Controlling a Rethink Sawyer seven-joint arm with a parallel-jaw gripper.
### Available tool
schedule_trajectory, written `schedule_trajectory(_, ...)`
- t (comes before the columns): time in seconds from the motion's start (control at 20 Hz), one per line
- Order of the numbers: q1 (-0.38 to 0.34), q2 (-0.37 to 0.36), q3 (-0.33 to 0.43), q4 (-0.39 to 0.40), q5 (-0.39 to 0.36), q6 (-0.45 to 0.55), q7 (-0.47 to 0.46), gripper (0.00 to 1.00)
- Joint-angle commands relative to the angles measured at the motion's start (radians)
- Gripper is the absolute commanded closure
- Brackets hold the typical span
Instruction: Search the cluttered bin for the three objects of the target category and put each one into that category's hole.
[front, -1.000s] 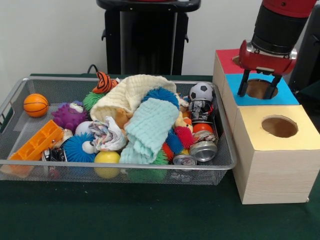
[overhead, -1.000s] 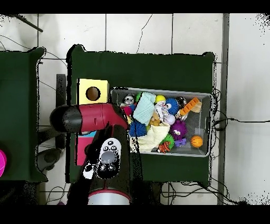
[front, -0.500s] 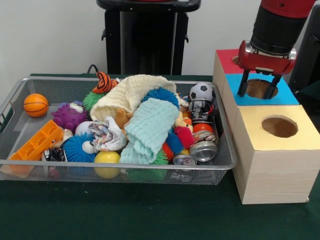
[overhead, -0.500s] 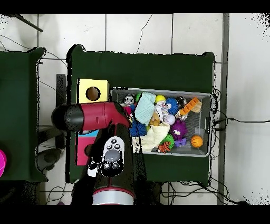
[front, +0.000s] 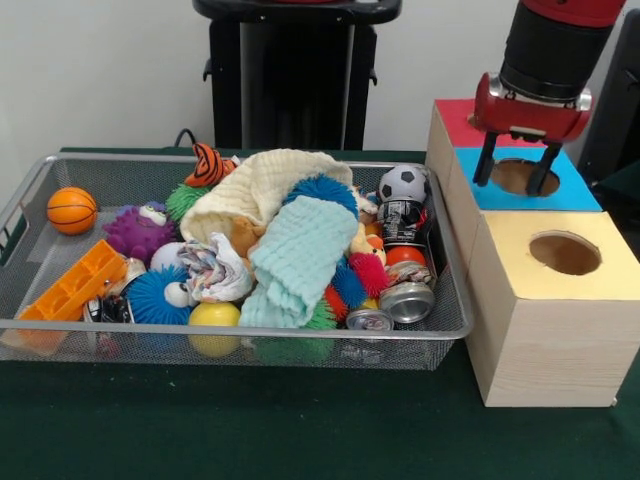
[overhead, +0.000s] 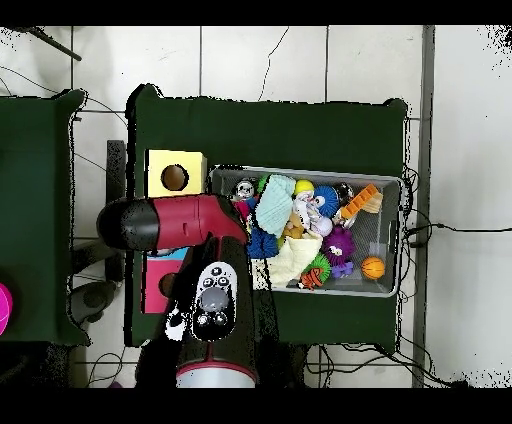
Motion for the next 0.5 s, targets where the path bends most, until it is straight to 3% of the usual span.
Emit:
schedule_trajectory(0.05,-0.042,-0.143,0.008,0.046,0.000,0.155,0.043,0.00)
schedule_trajectory(0.25,-0.046,-0.242,0.010,0.065,0.032,0.297,0.045,0.00)
schedule_trajectory(0.5,-0.086,-0.299,0.025,0.033,0.040,0.439,0.011,0.00)
